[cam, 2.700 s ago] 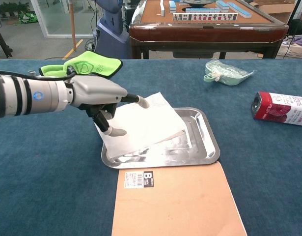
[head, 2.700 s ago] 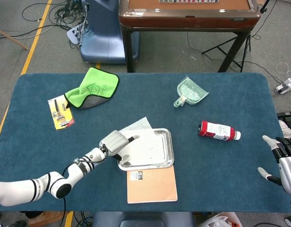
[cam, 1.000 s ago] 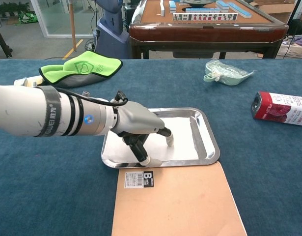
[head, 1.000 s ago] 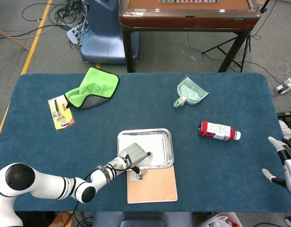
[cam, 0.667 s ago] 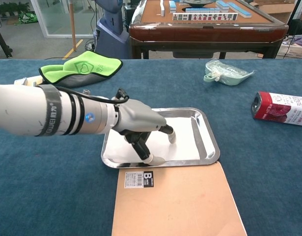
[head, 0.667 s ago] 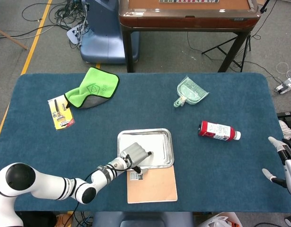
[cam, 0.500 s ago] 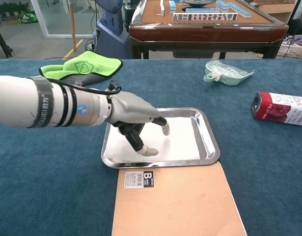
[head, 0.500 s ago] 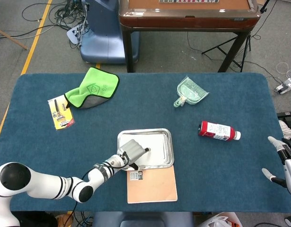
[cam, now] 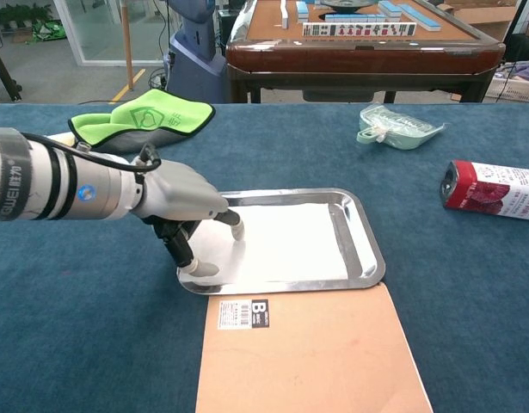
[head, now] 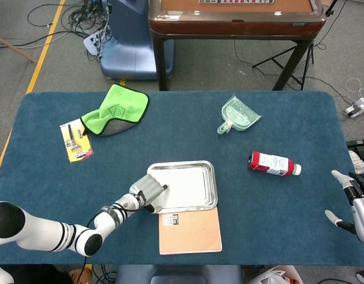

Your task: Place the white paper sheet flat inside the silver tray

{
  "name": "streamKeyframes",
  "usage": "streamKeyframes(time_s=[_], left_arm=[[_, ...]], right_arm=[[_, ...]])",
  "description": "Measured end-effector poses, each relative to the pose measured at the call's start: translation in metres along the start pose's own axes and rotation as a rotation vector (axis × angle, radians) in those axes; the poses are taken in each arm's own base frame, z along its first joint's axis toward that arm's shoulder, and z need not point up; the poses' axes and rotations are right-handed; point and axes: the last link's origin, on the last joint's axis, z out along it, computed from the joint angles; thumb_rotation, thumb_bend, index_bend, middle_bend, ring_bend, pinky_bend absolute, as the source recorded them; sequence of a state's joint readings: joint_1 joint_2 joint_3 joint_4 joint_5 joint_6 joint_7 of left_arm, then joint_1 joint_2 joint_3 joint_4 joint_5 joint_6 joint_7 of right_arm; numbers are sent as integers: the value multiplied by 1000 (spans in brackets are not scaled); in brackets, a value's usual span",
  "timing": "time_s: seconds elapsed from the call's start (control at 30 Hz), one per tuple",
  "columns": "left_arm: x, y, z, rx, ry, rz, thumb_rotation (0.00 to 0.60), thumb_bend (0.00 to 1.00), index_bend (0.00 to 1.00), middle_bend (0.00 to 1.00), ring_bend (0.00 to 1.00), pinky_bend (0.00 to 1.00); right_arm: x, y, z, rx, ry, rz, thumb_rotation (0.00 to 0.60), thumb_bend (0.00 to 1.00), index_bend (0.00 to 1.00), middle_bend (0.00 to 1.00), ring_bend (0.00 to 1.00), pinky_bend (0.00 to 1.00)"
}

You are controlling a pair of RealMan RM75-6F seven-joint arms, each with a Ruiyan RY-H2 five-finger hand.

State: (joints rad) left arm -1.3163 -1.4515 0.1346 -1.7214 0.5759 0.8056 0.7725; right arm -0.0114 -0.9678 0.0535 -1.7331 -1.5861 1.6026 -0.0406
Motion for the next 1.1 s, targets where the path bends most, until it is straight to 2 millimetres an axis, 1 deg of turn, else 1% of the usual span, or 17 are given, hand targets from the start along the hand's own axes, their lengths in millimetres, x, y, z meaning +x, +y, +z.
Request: streamKeyframes(time_s=[0.17, 0.5, 0.8, 0.9, 1.1], left_arm=[[1, 5, 0, -6, -8, -3, 260, 310, 165, 1000, 1000, 1000], [6, 20, 8, -19, -13, -32, 261, 311, 166, 1000, 1000, 1000], [9, 14, 17, 35, -13, -54, 260, 310, 166, 1000, 1000, 1000], [9, 13, 18, 47, -16, -52, 260, 310, 165, 1000, 1000, 1000], [12, 16, 14, 35, -11, -58, 260, 310, 163, 1000, 1000, 1000]], right_arm=[[0, -1, -1, -1, 1, -1, 600, 108, 173, 248, 139, 168], [2, 1, -3, -9, 2, -4, 600, 108, 173, 248, 139, 168], [2, 4, -4, -15, 6, -3, 600, 108, 173, 248, 139, 168], [2, 4, -4, -14, 6, -2, 600, 108, 173, 248, 139, 168], [2, 3, -3, -11, 5, -1, 600, 108, 172, 248, 139, 168]])
